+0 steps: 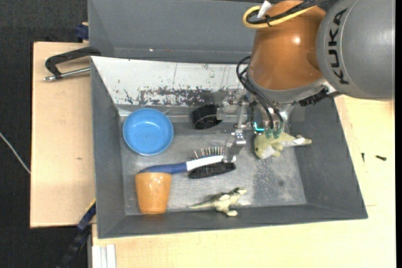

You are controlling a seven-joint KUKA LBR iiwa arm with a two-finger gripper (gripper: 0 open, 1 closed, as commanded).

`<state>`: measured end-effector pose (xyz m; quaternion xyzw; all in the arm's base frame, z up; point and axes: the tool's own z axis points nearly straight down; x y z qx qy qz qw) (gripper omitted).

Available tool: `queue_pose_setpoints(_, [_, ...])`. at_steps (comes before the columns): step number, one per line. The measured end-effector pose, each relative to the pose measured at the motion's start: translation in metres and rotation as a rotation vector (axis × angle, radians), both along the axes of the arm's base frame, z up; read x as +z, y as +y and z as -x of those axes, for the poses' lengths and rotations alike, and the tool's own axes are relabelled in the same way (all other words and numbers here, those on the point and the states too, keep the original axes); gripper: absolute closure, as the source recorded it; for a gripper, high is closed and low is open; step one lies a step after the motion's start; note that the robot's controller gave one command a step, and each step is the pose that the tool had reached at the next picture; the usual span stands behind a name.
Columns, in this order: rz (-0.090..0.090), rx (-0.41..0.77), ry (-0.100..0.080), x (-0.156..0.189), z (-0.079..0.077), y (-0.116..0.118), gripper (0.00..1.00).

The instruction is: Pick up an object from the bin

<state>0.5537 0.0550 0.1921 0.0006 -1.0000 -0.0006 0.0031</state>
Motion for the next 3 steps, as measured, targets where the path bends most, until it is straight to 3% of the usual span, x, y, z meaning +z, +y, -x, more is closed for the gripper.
queue_pose_setpoints(1, [0.000, -0.191, -0.003, -0.118, 0.017, 0.030, 0.00])
queue_pose_setpoints(2, [-0.002, -0.192, -0.009, -0.116, 0.016, 0.030, 1.00])
queue_pose_setpoints(3, [-0.002, -0.150, -0.018, 0.030, 0.017, 0.021, 1.00])
